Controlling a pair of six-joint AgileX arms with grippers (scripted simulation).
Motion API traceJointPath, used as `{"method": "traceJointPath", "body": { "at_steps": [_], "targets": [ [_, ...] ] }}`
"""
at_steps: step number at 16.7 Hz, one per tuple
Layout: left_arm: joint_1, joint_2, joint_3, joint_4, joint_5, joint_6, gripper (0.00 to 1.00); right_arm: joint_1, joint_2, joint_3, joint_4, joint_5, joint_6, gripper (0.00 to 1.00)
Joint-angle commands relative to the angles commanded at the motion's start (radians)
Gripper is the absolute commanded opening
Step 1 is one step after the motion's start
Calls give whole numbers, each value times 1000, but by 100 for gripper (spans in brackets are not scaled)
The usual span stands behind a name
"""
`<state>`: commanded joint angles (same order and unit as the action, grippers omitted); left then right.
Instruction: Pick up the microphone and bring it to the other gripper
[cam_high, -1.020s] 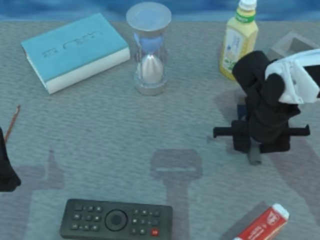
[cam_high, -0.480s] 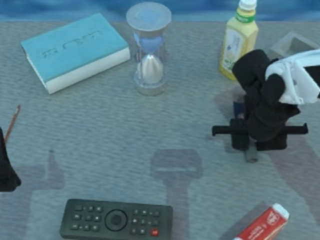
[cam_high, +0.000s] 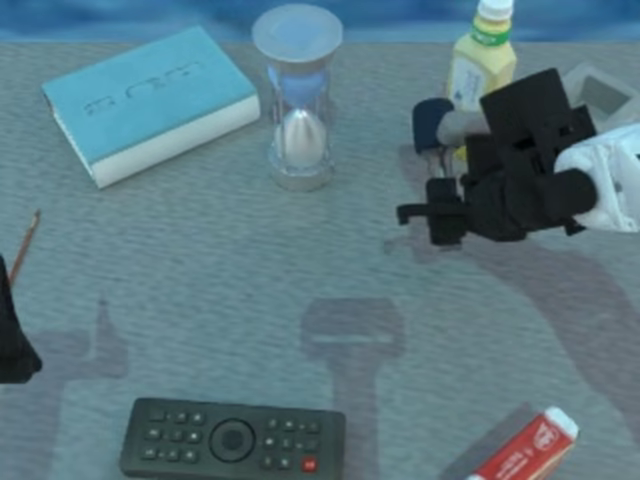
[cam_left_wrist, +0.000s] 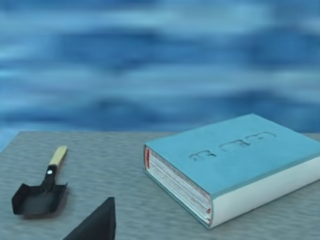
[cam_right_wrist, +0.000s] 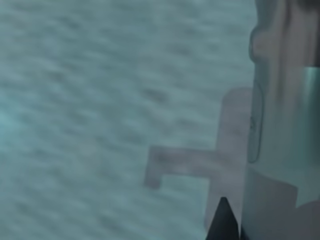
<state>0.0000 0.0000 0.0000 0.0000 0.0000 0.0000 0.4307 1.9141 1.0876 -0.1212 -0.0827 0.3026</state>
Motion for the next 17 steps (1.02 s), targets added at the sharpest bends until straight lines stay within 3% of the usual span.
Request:
{"method": "traceJointPath", "body": {
  "at_steps": [6,10,13,17],
  "targets": [
    [0,0,0,0,0,0,100,-2,-127,-158,555,-145,-152,0],
    [0,0,0,0,0,0,100,-5,-220,-239,834,-223,-239,0],
    [0,0,0,0,0,0,100,-7,-271,-272,935,-257,-279,0],
    [0,0,0,0,0,0,100,-8,-280,-278,951,-262,-286,0]
  ]
}}
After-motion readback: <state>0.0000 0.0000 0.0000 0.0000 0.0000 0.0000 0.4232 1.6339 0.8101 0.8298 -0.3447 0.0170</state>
